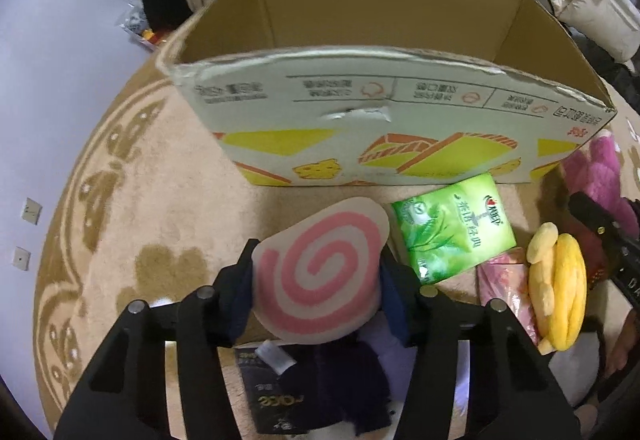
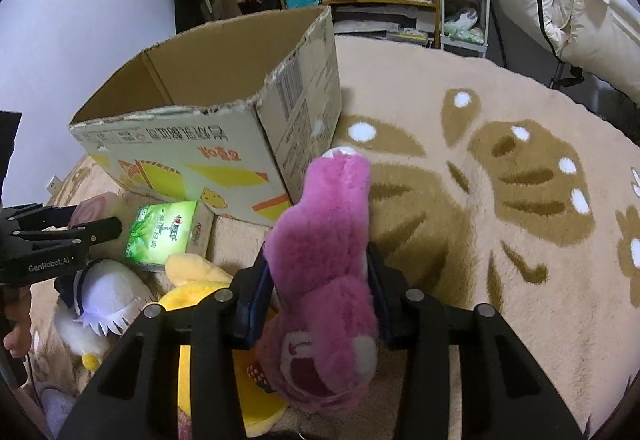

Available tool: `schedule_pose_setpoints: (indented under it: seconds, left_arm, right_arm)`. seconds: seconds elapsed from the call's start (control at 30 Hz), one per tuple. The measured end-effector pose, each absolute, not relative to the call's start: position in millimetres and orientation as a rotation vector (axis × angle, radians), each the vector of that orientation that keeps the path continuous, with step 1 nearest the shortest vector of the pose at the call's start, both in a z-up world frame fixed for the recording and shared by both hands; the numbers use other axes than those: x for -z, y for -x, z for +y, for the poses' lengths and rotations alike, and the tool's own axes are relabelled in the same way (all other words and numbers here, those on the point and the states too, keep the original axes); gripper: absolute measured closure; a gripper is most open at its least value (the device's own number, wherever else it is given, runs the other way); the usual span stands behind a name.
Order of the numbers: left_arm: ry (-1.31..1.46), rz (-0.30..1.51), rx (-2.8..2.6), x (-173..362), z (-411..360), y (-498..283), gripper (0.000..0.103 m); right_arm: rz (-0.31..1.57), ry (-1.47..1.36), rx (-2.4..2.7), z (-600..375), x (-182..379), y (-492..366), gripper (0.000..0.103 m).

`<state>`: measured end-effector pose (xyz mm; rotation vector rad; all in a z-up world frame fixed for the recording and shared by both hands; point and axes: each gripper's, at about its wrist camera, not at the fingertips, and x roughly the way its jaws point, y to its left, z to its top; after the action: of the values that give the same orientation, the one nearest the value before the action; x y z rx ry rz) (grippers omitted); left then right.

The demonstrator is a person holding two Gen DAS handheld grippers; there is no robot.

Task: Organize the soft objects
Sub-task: 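Lift the swirl cushion with the left tool while the right tool drops the pink bear into the box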

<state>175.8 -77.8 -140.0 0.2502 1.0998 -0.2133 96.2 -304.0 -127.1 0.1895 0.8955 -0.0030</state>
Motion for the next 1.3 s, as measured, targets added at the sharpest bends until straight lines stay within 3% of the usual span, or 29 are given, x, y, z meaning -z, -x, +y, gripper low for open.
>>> schedule_pose_setpoints:
  seconds: [0.73, 1.3]
  left_arm:
    - [-0.188, 0.789, 0.078, 52, -51, -120, 0.057]
    - [-0.276, 0.558, 0.079, -30, -68, -133, 0.056]
  right_arm:
    - [0.646, -0.157, -0.016, -295, 51, -61, 0.060]
    - [0.464, -0.017, -0.052, -265, -29, -67, 0.060]
